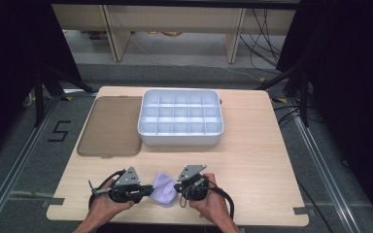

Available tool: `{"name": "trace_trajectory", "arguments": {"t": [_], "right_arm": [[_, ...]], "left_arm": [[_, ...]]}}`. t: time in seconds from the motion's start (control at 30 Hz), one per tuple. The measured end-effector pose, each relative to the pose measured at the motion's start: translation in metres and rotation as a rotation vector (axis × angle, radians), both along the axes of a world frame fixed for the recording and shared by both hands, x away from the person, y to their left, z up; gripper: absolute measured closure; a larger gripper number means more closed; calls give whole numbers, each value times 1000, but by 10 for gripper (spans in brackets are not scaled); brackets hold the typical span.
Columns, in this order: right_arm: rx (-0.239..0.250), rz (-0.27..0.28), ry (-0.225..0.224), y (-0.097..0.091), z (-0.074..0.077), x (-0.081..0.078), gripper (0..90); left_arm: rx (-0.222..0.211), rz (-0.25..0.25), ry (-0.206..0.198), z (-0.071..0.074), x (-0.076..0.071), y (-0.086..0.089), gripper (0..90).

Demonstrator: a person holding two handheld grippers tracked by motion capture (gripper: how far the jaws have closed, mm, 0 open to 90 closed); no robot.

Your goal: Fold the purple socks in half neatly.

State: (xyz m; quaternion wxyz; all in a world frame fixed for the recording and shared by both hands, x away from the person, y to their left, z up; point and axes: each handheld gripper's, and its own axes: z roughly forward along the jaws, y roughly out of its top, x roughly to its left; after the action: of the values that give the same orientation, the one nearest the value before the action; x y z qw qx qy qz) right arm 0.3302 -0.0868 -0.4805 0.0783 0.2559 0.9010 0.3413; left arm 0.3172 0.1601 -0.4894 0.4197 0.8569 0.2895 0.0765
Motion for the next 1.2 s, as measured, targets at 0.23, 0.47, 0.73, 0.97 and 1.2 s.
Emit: {"name": "trace_trajectory", "arguments": {"t": [0.23,0.47,0.73,0.97,1.2], "right_arm": [[-32,42,48,8,-17,4,892],[-34,37,45,6,-18,5,891],[-25,20,65,4,-19,6,891],[-7,-10,69,-3,-14,7,891],[58,-47,-8,-17,7,11,891]], "left_arm": [[-8,-26,-41,7,-5,-6,837],[-9,-95,-54,8,-9,-22,837],[17,-136,-46,3,-9,-40,839],[61,-187,-43,-4,-5,-50,839],[72,-202,-3,-10,-4,-54,841]]}}
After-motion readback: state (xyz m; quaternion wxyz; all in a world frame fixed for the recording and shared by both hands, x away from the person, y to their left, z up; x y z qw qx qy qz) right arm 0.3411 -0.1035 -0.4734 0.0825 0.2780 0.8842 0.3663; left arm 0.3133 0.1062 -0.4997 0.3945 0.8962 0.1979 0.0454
